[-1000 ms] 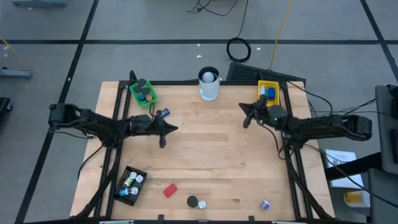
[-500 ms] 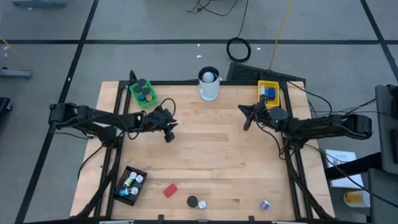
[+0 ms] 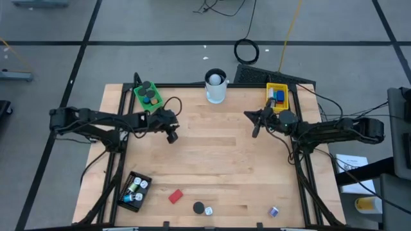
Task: Pick & Place Office items
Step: Put the blue digital clock into the yellow bin
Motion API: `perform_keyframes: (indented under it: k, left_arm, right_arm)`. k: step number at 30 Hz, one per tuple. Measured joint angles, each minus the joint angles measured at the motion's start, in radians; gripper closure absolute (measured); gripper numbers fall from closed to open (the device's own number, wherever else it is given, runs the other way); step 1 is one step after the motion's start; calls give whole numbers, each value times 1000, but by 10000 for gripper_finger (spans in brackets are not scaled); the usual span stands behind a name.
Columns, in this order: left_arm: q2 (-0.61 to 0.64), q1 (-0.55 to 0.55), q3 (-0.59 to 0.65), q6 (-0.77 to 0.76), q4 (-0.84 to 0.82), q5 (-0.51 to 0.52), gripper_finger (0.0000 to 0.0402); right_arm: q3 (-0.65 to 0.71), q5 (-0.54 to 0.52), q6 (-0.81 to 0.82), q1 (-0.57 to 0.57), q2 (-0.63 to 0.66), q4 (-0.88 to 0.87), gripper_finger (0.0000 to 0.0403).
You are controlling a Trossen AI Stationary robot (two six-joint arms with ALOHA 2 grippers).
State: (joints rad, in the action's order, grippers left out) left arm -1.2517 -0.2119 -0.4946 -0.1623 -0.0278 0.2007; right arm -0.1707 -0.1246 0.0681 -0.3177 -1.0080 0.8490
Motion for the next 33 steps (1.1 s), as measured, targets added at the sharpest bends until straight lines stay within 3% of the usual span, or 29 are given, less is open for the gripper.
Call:
perform_keyframes:
  k: [6, 10, 14, 24, 28, 33]
  left_arm:
    - [7, -48, 0, -14, -63, -60, 367]
    - [7, -68, 0, -22, -68, -40, 385]
    - [5, -94, 0, -24, -77, -40, 339]
    - [-4, -204, -32, -8, -208, -26, 150]
    - [-7, -247, -37, 24, -229, -58, 115]
    - [-57, -276, -38, 58, -210, -122, 109]
  right_arm:
    - [0, -3, 24, 0, 0, 1, 402]
    - [0, -3, 25, 0, 0, 6, 402]
    - [0, -3, 25, 0, 0, 6, 402]
    - [0, -3, 32, 0, -4, 6, 402]
    - [0, -4, 32, 0, -4, 6, 402]
    - [0, -4, 33, 0, -4, 7, 401]
